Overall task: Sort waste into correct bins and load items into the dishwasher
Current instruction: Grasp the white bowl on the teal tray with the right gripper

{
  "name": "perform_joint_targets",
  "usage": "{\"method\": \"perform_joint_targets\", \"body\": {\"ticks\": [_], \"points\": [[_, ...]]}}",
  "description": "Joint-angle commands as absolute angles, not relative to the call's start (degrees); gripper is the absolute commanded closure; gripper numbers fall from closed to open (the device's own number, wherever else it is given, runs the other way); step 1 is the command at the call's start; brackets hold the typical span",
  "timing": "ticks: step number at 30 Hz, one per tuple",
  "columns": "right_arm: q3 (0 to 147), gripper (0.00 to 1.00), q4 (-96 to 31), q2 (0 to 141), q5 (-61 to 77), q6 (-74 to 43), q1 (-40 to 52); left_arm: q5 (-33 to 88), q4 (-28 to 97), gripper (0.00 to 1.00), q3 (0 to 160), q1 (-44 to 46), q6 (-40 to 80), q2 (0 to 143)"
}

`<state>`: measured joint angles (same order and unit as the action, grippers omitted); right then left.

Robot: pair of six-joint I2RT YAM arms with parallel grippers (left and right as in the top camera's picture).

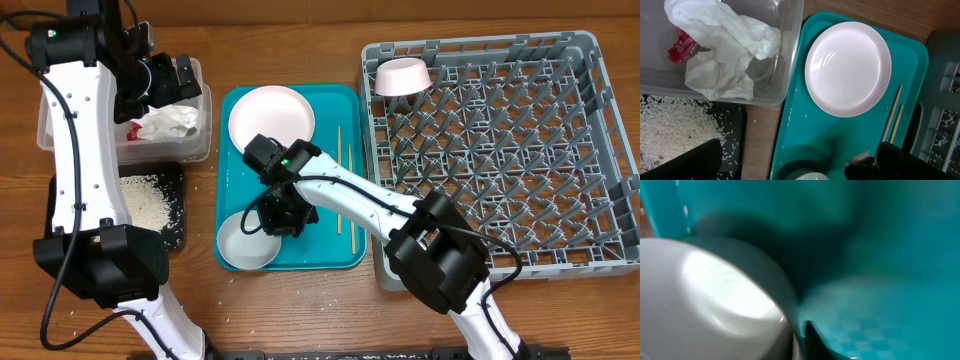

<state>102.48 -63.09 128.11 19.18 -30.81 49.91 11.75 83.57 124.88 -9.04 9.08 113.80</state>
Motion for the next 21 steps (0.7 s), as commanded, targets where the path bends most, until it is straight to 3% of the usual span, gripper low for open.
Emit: {"method": "perform_joint_targets", "body": {"ticks": [1, 8, 15, 21], "points": [[102.4, 0.96, -62.8, 128.2, 19.1, -31.3, 49.7, 11.4, 83.5, 0.0, 125.9, -9.1, 9.0, 113.4], [108.5, 0.96, -70.5, 123.3, 6.8, -31.7, 44.7, 11.4, 83.5, 0.0, 125.9, -8.7, 9.0, 113.4], [117.2, 0.96, -82.6, 108.1, -25.5, -38.9, 35.7, 11.4, 83.5, 0.0, 125.9, -8.8, 9.0, 113.4], [117.1, 0.96, -89.3, 103.0, -53.5, -48.8, 33.6, 11.4, 83.5, 0.0, 125.9, -8.8, 9.0, 113.4]]}}
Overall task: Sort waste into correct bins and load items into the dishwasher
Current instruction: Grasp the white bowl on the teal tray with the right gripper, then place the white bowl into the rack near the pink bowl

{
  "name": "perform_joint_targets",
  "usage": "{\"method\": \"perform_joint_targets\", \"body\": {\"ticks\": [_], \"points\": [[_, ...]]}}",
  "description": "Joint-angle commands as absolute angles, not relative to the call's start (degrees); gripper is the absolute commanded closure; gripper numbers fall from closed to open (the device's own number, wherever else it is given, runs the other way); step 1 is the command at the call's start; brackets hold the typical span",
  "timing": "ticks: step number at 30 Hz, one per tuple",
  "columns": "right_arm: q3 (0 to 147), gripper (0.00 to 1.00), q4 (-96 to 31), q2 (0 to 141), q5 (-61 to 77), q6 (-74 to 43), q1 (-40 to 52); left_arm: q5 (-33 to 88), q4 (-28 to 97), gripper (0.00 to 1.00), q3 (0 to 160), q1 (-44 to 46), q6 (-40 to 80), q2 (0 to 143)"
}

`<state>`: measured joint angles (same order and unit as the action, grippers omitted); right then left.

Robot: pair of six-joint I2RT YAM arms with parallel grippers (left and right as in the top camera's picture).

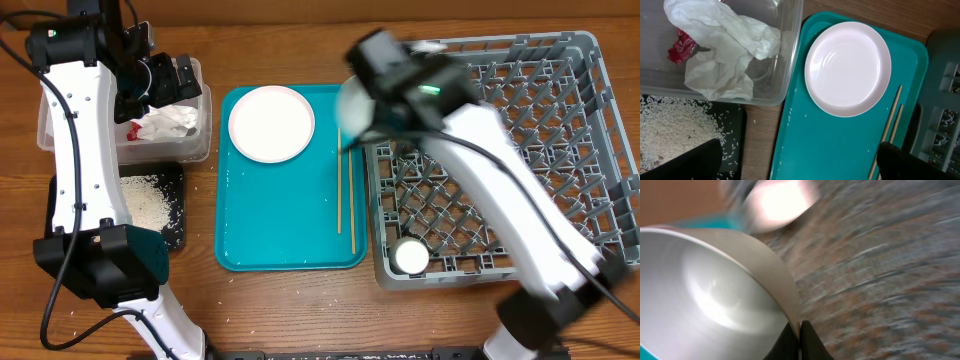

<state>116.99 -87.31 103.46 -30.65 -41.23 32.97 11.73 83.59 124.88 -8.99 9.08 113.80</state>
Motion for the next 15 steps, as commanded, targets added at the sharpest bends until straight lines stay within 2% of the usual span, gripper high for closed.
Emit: {"method": "perform_joint_targets", "body": {"ticks": [1, 9, 15], "points": [[116.5, 0.96, -89.2, 103.1, -56.5, -48.7, 33.5, 11.4, 83.5, 0.0, 125.9, -8.8, 9.0, 113.4], [107.8, 0.96, -86.3, 107.0, -70.5, -47.8, 31.2, 11.4, 83.5, 0.0, 125.9, -8.7, 9.0, 113.4], [103.2, 0.96, -85.8, 112.2, -71.3, -47.8, 25.8, 11.4, 83.5, 0.0, 125.9, -8.7, 9.0, 113.4]]}}
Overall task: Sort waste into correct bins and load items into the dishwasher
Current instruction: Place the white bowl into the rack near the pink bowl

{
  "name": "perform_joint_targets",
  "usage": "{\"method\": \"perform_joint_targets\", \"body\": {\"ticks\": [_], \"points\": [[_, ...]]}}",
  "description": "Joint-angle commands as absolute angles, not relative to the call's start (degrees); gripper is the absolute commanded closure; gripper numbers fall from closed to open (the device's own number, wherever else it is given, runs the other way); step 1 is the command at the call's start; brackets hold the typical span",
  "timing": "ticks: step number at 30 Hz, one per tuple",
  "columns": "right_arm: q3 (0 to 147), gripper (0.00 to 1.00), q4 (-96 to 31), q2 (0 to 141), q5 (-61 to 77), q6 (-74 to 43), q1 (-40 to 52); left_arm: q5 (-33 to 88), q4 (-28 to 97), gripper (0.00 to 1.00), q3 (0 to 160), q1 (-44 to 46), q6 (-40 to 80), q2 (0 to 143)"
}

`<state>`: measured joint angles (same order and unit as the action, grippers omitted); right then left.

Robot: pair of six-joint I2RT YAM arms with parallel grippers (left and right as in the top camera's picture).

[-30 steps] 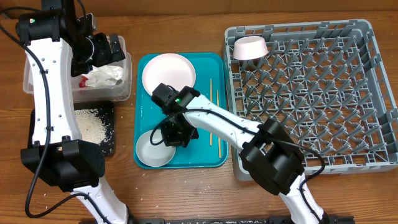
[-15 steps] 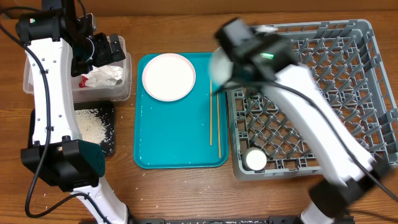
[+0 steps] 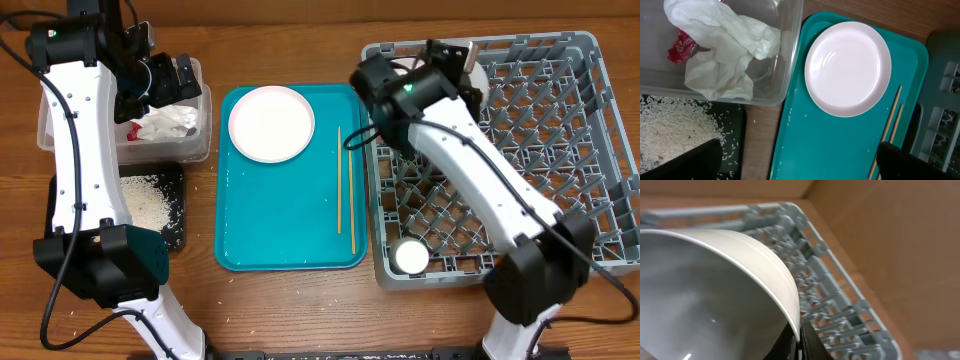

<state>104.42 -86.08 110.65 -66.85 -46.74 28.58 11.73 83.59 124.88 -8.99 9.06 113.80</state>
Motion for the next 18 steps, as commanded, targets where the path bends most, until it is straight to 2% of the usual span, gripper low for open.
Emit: {"method": "perform_joint_targets", "body": {"ticks": [1, 12, 18], "points": [[102.9, 0.96, -85.7, 112.8, -71.2, -47.8, 25.4, 11.4, 83.5, 0.0, 125.9, -8.7, 9.0, 113.4], [102.7, 0.96, -85.0, 122.4, -70.2, -47.9, 25.1, 11.4, 83.5, 0.0, 125.9, -8.7, 9.0, 113.4], [102.7, 0.96, -85.9, 123.2, -66.4, -48.2, 26.2, 11.4, 83.5, 0.0, 125.9, -8.7, 9.0, 113.4]]}}
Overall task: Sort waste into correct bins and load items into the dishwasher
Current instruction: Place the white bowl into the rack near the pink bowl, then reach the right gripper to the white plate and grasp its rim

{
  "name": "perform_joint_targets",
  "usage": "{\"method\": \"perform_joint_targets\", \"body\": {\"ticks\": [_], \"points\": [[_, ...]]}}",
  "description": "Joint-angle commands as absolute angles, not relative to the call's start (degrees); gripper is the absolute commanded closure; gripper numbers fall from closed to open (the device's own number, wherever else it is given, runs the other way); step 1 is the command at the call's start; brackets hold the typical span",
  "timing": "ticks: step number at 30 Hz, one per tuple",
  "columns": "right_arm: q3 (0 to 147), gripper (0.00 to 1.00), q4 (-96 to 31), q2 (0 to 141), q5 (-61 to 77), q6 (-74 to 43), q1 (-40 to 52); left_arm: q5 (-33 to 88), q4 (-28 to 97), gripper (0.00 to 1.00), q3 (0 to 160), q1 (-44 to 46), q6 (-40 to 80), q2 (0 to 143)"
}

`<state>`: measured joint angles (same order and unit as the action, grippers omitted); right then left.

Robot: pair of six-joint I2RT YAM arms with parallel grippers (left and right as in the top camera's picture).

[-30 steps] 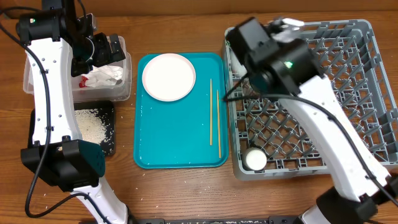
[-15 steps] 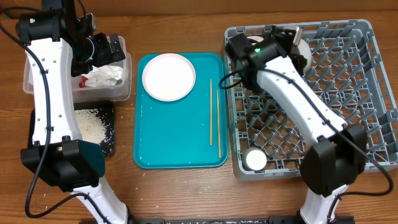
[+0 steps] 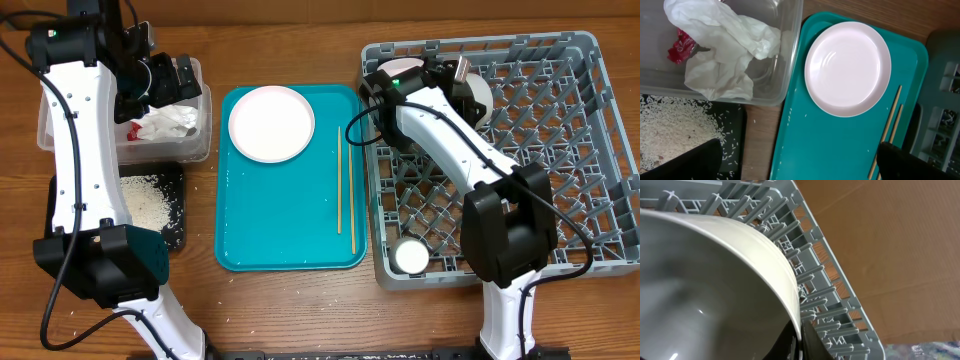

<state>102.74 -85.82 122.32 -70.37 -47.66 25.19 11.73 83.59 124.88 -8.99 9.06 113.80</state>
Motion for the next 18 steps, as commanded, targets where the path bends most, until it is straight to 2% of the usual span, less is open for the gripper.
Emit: {"method": "perform_joint_targets", "body": {"ticks": [1, 12, 15, 18], "points": [[102.7, 0.96, -86.3, 123.2, -65.9, -48.2, 26.6, 11.4, 83.5, 0.0, 125.9, -8.7, 9.0, 113.4], [102.7, 0.96, -92.1, 123.2, -59.5, -48.2, 31.9, 11.4, 83.5, 0.0, 125.9, -8.7, 9.0, 113.4], [102.8, 0.87, -93.0, 123.2, -56.7, -48.2, 33.0, 11.4, 83.5, 0.0, 125.9, -8.7, 9.0, 113.4], [103.5, 0.67, -93.5, 123.2, -53.5, -48.2, 34.2, 11.4, 83.5, 0.0, 125.9, -8.7, 9.0, 113.4]]}}
